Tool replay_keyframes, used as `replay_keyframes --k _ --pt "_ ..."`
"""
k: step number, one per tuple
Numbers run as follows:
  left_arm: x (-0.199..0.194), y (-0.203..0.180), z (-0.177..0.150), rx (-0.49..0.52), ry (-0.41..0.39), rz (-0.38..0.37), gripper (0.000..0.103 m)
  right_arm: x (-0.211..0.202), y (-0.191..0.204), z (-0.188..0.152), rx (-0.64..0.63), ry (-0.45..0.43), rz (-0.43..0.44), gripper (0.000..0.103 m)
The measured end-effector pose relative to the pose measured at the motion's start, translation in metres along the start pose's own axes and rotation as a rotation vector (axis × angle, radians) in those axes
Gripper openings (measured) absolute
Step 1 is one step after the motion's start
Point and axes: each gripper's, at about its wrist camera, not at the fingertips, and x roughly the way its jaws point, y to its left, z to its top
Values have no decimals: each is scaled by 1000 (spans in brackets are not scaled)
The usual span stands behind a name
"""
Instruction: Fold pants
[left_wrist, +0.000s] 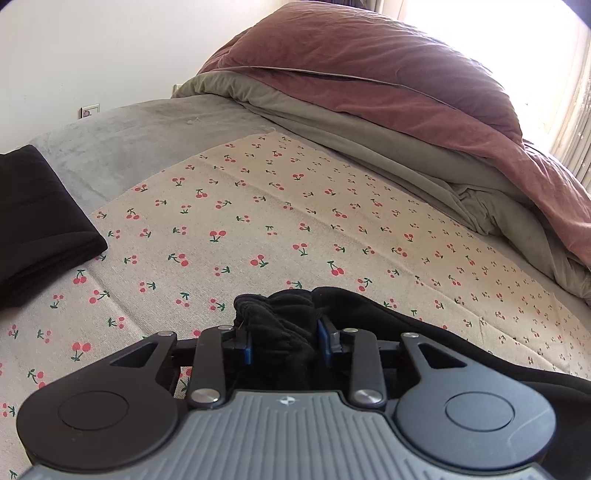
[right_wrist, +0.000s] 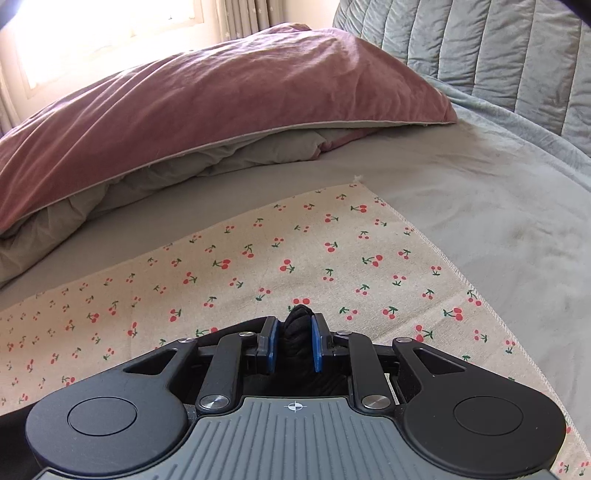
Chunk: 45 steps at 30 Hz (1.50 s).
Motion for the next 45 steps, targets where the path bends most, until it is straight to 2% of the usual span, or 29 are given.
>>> replay_keyframes --k 4,8,12,14,17,21,24,27,29,30,31,32,34,35,36,37,38,39,41,43,45 --pt "-5 5 5 -52 -3 -31 31 -29 -12 13 63 -29 43 17" --pt "-11 5 7 -70 -26 -42 30 -57 -14 23 53 -75 40 17" --pt "4 -1 -3 -24 13 -2 29 -45 2 8 -31 -35 -34 17" --pt "6 1 -4 -40 11 -10 29 -31 5 -5 -34 0 -53 17" --pt "-2 2 1 -35 -15 -34 28 -27 5 -12 -38 10 -64 17" --pt "-19 12 10 -92 -61 -113 27 -73 -2 11 -18 -61 5 16" --pt "-49 29 14 -157 -124 -186 27 -149 -19 23 17 -203 132 16" --pt "-86 55 6 -171 -190 -257 26 -222 -72 -17 19 -358 258 16" --pt "-104 67 -9 -65 -166 -255 27 -242 -110 -61 -17 -390 314 17" --pt "-106 70 -16 -9 -130 -235 27 -243 -131 -91 -39 -366 334 18" --pt "-108 74 -22 21 -102 -221 28 -237 -150 -115 -35 -307 352 19" --pt "-111 82 -32 47 -52 -226 28 -223 -172 -146 -26 -201 369 20" --pt "-117 95 -44 101 12 -254 31 -205 -198 -197 -54 -67 343 21" --pt "-121 101 -50 144 34 -264 36 -198 -208 -224 -59 -9 317 18" --pt "-125 105 -53 164 47 -268 40 -199 -216 -242 -50 1 312 14" --pt "-127 114 -56 170 66 -271 50 -209 -225 -258 -11 -39 316 14" --pt "-129 122 -57 152 80 -263 61 -215 -233 -263 38 -56 303 23" --pt "-131 130 -57 125 91 -260 64 -221 -242 -267 97 -52 280 30" --pt "-138 145 -57 60 106 -300 68 -228 -252 -266 159 -33 252 30" --pt "-146 155 -55 -34 97 -310 69 -238 -251 -258 164 -25 183 30" --pt "-159 169 -54 -195 90 -347 70 -250 -247 -254 196 -18 168 32"
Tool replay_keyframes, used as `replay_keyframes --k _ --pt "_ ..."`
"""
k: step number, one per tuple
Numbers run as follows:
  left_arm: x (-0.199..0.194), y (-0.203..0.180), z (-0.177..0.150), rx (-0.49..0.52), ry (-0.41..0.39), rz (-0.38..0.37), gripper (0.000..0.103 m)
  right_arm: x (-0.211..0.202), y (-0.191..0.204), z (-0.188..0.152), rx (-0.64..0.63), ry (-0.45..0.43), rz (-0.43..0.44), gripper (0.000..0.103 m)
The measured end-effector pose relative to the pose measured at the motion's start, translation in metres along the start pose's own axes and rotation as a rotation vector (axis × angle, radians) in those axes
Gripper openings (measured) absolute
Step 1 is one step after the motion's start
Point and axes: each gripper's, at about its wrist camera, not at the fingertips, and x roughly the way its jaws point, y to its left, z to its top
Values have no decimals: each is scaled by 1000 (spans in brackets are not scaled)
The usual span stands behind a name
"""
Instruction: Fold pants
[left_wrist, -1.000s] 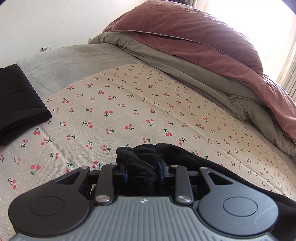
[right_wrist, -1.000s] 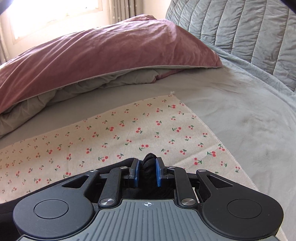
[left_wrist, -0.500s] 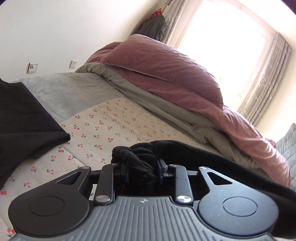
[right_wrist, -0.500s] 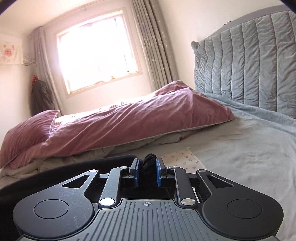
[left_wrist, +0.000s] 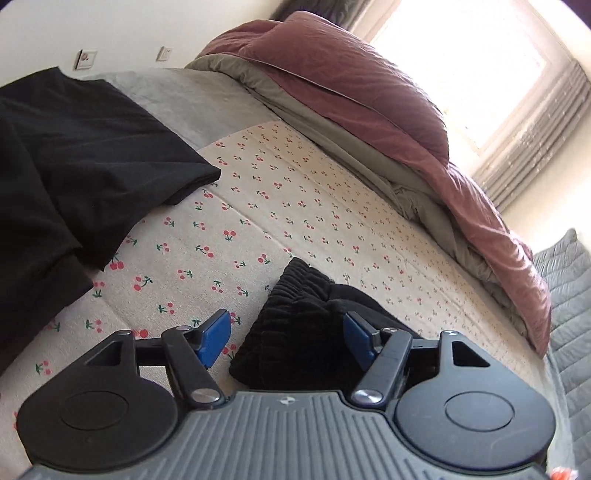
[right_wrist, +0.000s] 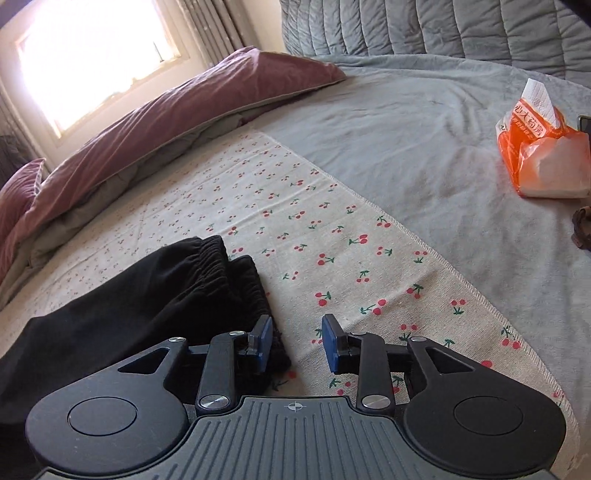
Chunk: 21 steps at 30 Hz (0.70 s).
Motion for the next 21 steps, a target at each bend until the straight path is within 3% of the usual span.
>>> replay_keyframes --k 1,3,5,8,11,13,15,16,17,18,21 --pt "-5 4 -1 -66 -14 -28 73 -3 4 1 35 5 14 37" --pt "-12 13 -7 -231 -62 -87 73 -7 9 1 151 20 60 60" --pt "-4 10 -12 -314 -48 -112 73 -4 21 -2 267 45 108 61" --pt "20 -7 -19 -294 -1 -75 74 14 48 -3 315 85 130 60" --pt "39 -21 -22 -246 -5 1 81 39 71 0 311 106 22 61" --pt "47 -27 -21 -241 -30 36 83 52 72 0 342 102 -9 55" --pt "52 -29 -21 -231 -62 80 83 60 69 -1 353 88 -45 28" --pt "56 -30 -20 -221 -79 109 79 63 68 -1 340 82 -69 21" --pt "60 -33 -18 -198 -85 145 58 64 68 -2 325 79 -85 15" --pt "66 -34 -17 -172 -62 172 47 64 66 -2 322 75 -82 12" --pt "69 -39 -13 -138 -76 197 32 58 65 0 321 48 -55 4"
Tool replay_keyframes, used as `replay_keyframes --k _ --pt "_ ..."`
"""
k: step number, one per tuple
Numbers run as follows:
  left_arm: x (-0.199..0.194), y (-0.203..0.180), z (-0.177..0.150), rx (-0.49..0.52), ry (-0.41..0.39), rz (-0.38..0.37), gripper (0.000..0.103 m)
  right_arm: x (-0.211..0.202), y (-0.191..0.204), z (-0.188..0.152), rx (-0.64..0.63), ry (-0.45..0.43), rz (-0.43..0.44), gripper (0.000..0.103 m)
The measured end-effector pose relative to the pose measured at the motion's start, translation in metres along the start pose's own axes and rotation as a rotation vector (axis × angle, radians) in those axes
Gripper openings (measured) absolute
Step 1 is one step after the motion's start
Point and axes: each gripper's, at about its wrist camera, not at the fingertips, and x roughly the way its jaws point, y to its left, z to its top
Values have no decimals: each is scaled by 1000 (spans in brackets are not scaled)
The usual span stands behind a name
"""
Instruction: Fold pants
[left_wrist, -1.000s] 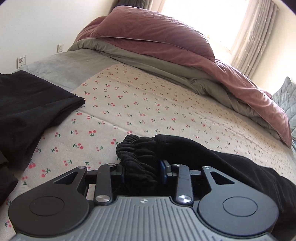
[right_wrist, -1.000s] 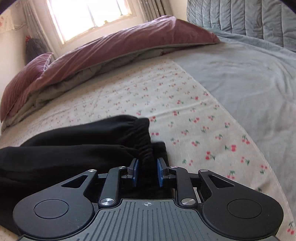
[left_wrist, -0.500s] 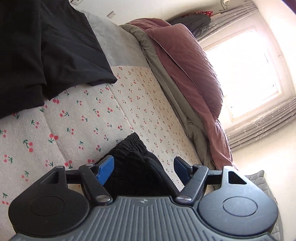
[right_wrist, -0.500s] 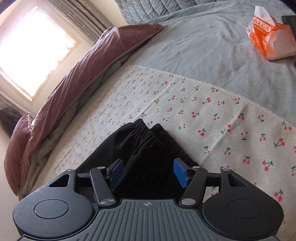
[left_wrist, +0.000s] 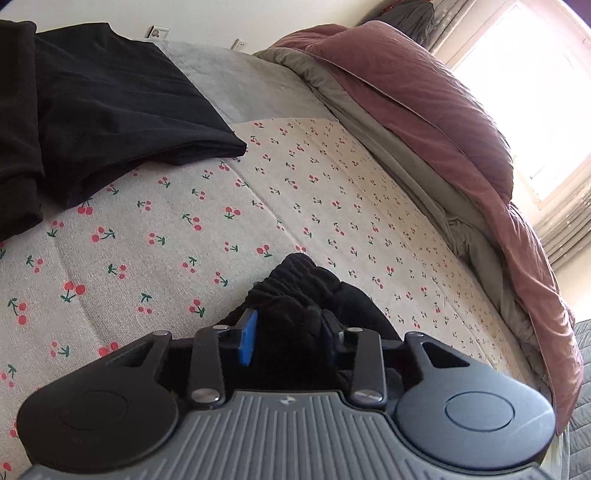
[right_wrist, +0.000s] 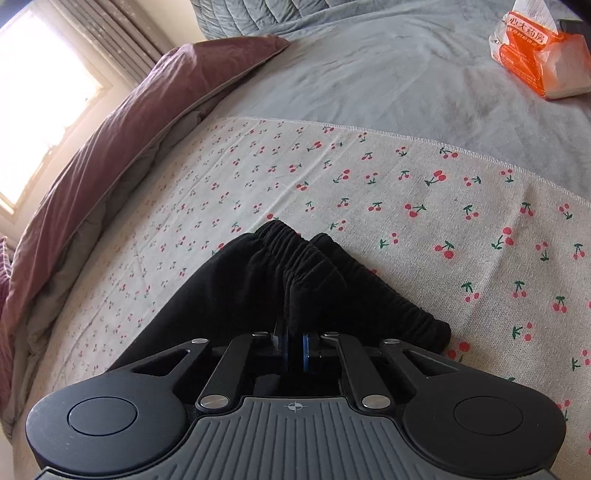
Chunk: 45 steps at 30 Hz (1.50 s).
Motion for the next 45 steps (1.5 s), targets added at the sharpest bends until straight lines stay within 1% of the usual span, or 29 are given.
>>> replay_keyframes --k 3,7,9,11,12,14,15,17,18,19,20,21,23,25,27,28,29,30,31,33,34,36,37,39,41,42,43,44,45 --pt "-15 -4 7 0 -71 -42 22 -6 14 7 -64 -19 10 4" --pt "-39 5 18 -15 -133 -120 19 -34 32 29 -91 -72 82 3" --pt "-46 13 16 -11 -125 -124 19 -59 33 36 -84 -124 146 3" --pt "-46 18 9 29 -78 -79 19 -76 29 32 -105 -157 160 3" --pt "-43 21 4 49 -42 -47 19 -79 23 27 -124 -156 150 3" --pt "-39 27 -2 92 30 16 19 -64 -1 10 -130 -79 97 3" --pt "-39 30 -4 102 44 26 19 -52 -18 2 -102 -22 69 3" --pt "-42 33 -6 123 57 42 19 -33 -50 -13 -33 55 35 2" --pt "-44 34 -8 128 59 44 19 -31 -65 -16 42 77 62 2" --pt "-47 38 -9 119 59 37 19 -35 -72 -16 86 68 98 2" --pt "-51 42 -7 91 54 16 19 -38 -68 -15 57 63 93 2" --pt "-53 45 -4 66 50 -9 19 -42 -58 -14 -2 55 78 2" --pt "-55 49 -3 51 51 -16 19 -51 -44 -11 -54 39 84 2" --pt "-54 45 -8 86 58 9 19 -61 -42 -4 -31 24 123 2" --pt "-52 39 -13 138 68 38 19 -58 -42 -4 -56 34 92 3" --pt "-50 36 -15 163 74 47 19 -49 -46 -7 -66 62 55 3" --pt "-49 36 -16 165 73 50 20 -41 -53 -10 -63 91 32 2" --pt "-50 36 -17 170 75 53 20 -35 -59 -13 -57 114 21 2" --pt "-50 37 -17 193 83 58 20 -31 -64 -15 -39 113 33 2" --pt "-52 37 -17 199 84 56 20 -34 -68 -16 -21 96 57 2" --pt "-53 37 -17 198 81 53 20 -38 -64 -15 -38 86 57 2" --pt "-53 33 -18 230 74 62 21 -55 -53 -13 -96 33 82 2" --pt "-52 32 -20 237 78 74 23 -65 -47 -9 -113 0 108 2" --pt "-46 30 -23 247 99 97 28 -71 -44 -6 -117 -10 111 2" --pt "-41 27 -26 288 120 127 46 -57 -45 -6 -129 36 40 6" --pt "-40 27 -26 299 131 137 53 -43 -50 -11 -146 87 -13 11" --pt "-38 30 -25 292 147 140 71 -34 -54 -17 -153 111 -39 12" --pt "-37 35 -22 257 166 133 82 -33 -59 -17 -127 110 -23 17" --pt "-37 44 -17 197 181 114 85 -37 -64 -16 -93 96 2 23"
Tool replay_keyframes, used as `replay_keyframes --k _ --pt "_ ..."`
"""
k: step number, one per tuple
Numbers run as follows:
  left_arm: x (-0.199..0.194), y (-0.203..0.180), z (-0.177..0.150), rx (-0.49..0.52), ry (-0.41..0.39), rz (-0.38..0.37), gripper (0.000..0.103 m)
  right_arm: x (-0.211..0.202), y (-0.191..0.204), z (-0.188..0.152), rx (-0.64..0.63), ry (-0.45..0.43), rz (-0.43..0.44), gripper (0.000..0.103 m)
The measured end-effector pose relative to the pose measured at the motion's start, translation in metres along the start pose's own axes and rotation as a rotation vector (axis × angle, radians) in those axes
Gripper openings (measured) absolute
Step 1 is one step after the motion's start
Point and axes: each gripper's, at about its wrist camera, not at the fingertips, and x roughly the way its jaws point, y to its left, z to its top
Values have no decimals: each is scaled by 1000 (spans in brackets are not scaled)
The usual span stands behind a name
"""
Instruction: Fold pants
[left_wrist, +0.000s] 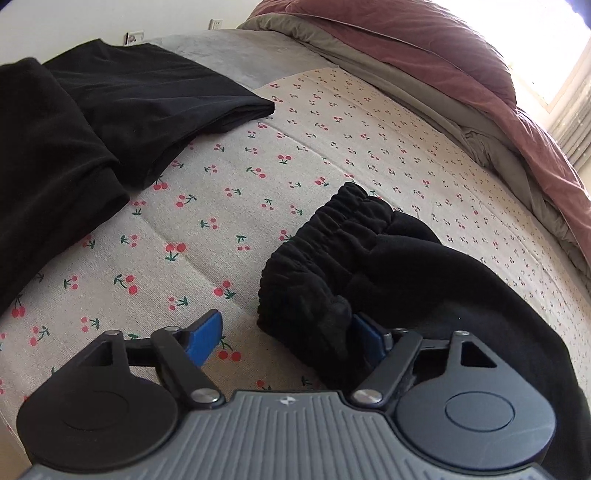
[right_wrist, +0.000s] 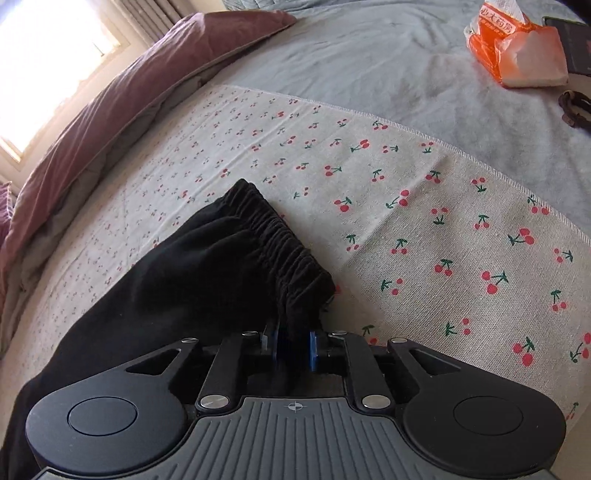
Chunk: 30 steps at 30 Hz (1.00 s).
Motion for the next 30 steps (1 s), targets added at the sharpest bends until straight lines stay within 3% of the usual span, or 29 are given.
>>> replay_keyframes --k 2,3,5,6,8,11,15,17,20,21,22,23,27,28,30 --pt "-2 23 8 -139 15 -76 86 -6 -1 1 -6 -11 -8 29" --pt "-6 38 11 -234 -4 -126 86 -9 0 2 -21 -15 -23 38" --pt "-16 57 14 -349 -53 -145 87 -21 4 3 -54 -63 -88 55" --pt "-19 64 16 -373 -73 -131 87 -29 7 4 -69 -105 -119 62" --pt "-22 72 17 -393 -84 -101 87 -43 14 4 -86 -175 -171 63" --pt "-16 67 17 -369 -39 -136 87 -62 43 -4 -172 -267 -199 64" --pt "-11 40 12 -261 -10 -169 87 -69 106 -25 -361 -289 -75 64" --pt "-6 27 8 -208 26 -171 87 -62 152 -45 -487 -241 26 64" --pt "8 20 1 -236 82 -185 84 -49 218 -98 -753 -154 173 64" --pt "13 21 0 -274 76 -188 79 -44 241 -124 -869 -123 222 64" --pt "17 22 0 -307 71 -195 59 -41 256 -145 -954 -102 260 64" --pt "20 22 1 -323 65 -186 50 -38 276 -174 -1061 -70 311 63" --pt "7 3 8 -225 -16 -154 30 -27 323 -257 -1349 81 529 60" --pt "2 1 9 -213 -35 -168 22 -23 329 -269 -1398 106 551 60" --pt "-5 -1 13 -207 -67 -208 20 -11 338 -285 -1458 118 516 55"
